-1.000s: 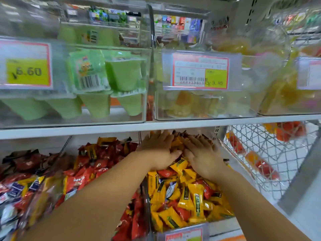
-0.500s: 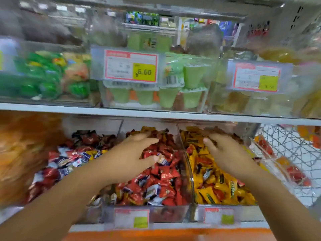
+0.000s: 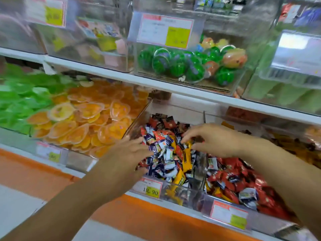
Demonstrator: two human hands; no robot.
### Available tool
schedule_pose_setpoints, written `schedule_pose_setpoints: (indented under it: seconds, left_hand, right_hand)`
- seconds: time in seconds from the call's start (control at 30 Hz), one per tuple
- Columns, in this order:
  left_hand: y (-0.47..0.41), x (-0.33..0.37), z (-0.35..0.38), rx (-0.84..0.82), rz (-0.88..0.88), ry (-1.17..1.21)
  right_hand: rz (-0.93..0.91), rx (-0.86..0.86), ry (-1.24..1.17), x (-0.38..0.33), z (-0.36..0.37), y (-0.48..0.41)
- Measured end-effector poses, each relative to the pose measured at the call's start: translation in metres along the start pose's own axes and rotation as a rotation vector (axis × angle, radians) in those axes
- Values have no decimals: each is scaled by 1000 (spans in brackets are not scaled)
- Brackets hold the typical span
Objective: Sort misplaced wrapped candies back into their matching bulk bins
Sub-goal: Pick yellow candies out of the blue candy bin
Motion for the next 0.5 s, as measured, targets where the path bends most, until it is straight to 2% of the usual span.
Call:
schedule_pose_setpoints:
  seconds: [0.13,0.2,0.3,0.5]
  left_hand:
    - [-6,-7,6,-20,19,-42]
    - [-10,-8,5,-45,-1,8]
    - [-17,-9,4,-17,-10,68]
    - [-28,-4,6,-28,-20,-10]
  right_hand:
    - [-43,-413,310,-5,45,-38]
    - [-90,-493,454,-7,64,-48]
    - [-92,-454,443,-7,70,-58]
    - [-22,-279,117,-11,28,-49]
Point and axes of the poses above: each hand's wrist, its own y-axis away from the middle knuckle, its own z-axis out of the palm, x = y × z, the point moved 10 cm from there along -y, towards the middle knuckle, and after that the axes turned 14 degrees about y, right-handed, at the moved point
